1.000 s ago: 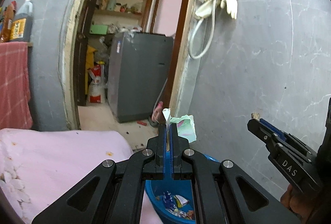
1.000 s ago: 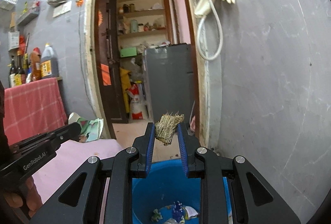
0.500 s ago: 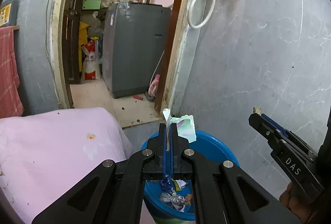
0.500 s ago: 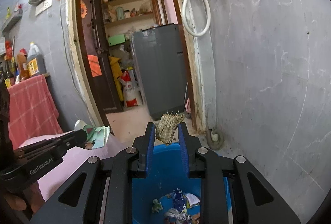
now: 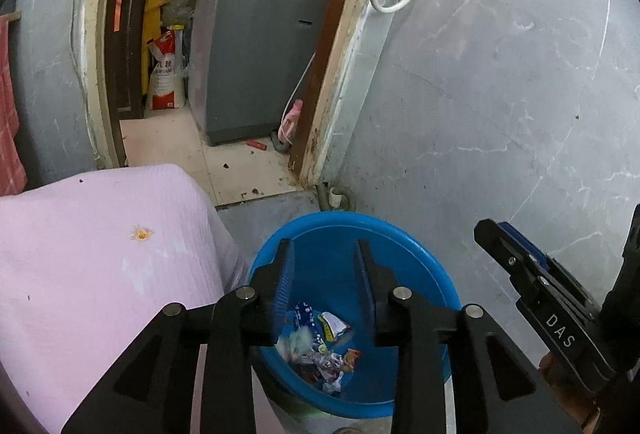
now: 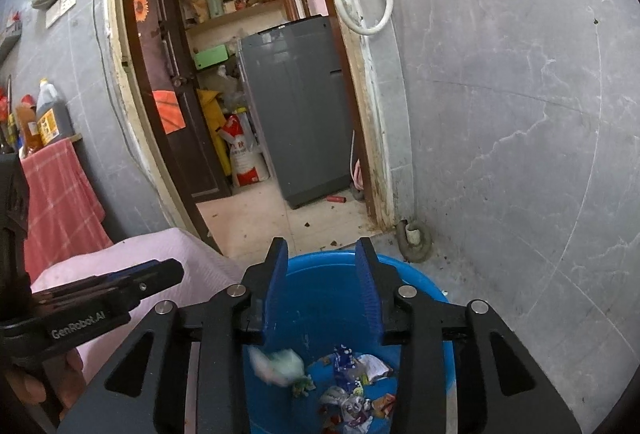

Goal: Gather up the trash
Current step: 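Open both tools to drop the scraps into the bucket, then move both open tools back over the cleared sheet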

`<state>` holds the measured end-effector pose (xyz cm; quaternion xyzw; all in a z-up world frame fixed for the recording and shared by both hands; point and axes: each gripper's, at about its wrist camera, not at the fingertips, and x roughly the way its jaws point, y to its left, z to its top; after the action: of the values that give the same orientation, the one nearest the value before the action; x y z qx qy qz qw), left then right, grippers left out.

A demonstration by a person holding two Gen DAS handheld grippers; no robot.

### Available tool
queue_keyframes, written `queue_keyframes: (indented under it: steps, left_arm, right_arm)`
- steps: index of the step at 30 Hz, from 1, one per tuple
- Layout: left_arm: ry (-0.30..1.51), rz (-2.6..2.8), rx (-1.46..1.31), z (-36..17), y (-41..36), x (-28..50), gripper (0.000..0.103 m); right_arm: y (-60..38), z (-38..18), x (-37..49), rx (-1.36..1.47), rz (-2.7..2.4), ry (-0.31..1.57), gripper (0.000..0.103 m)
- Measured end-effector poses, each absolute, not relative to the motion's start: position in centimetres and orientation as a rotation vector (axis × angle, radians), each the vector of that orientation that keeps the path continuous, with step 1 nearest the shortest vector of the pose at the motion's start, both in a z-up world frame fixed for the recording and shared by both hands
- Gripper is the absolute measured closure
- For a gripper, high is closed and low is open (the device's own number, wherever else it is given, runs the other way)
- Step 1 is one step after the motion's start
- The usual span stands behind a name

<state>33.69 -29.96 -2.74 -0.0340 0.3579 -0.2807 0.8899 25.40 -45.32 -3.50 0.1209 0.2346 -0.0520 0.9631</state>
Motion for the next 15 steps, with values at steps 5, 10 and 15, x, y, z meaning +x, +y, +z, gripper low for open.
queue_keyframes:
  steps: [5,10,15]
  left_arm:
    - [0.711,-0.567,-0.084,-2.0,-29.1,33.3,0.066]
    - [0.685,-0.542,-0.096,-1.2,-27.9,33.3,0.049]
    - [0.629,-0.506,-0.114,0.0,-26.1,32.9,0.016]
  right_arm:
    - [-45.3,-3.2,25.0,0.243,-0.109,0.466,0.066]
    - [-45.1,-2.5,24.6,0.241,-0.107,0.443,0.051]
    - [-44.9,-1.7,24.2,0.236,-0.102,0.419,0.031]
